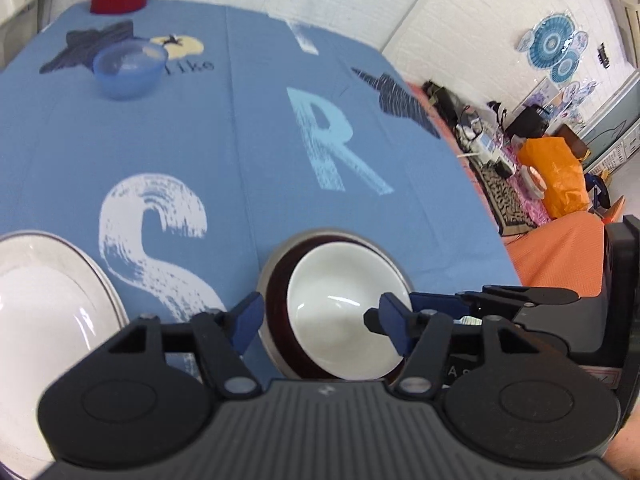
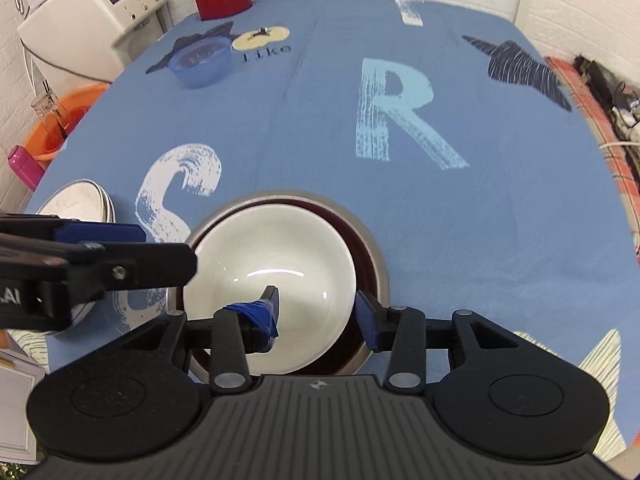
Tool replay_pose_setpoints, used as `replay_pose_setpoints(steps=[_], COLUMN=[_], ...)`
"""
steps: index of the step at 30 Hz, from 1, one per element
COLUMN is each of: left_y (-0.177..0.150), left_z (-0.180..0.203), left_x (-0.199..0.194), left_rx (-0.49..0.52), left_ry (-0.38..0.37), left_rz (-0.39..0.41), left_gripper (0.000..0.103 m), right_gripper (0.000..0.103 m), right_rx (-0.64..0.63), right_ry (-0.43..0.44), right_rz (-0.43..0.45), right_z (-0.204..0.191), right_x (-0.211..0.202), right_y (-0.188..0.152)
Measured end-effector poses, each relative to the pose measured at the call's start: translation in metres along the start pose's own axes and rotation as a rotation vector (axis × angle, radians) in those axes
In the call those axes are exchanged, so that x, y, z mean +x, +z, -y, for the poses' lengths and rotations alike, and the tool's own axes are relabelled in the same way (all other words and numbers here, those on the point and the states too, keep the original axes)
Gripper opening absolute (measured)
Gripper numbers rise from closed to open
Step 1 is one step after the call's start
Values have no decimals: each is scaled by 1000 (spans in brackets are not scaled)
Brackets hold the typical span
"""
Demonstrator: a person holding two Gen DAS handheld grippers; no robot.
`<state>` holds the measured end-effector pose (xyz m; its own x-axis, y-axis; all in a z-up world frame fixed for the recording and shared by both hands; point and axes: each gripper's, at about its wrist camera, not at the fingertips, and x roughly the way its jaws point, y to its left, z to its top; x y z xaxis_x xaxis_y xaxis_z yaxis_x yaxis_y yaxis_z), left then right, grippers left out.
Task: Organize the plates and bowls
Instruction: 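Open both tools and move them to the clear blue bowl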
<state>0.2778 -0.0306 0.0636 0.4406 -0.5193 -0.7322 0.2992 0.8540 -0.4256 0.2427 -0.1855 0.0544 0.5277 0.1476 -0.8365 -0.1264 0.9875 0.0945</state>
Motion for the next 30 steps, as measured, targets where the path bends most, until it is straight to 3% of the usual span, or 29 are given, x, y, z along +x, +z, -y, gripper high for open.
replay_pose_setpoints(steps=[5,14,21,30], left_y=[8,23,57,152], left_z=[-15,-91,-164,-206], left_x=[-28,-68,-65,-22], left_rx=[-22,-87,-223,-267], left_ry=[-2,143,198,188], left_rz=[57,120,117,159], left_gripper=[62,62,62,62], right_gripper=[27,27,28,28], right_rx=[37,40,4,37], right_ry=[24,122,162,184], right_rz=[44,42,19,42], right_z=[4,-17,-48,-78], right_x=[-16,-7,31,102], right_y=[2,30,92,200])
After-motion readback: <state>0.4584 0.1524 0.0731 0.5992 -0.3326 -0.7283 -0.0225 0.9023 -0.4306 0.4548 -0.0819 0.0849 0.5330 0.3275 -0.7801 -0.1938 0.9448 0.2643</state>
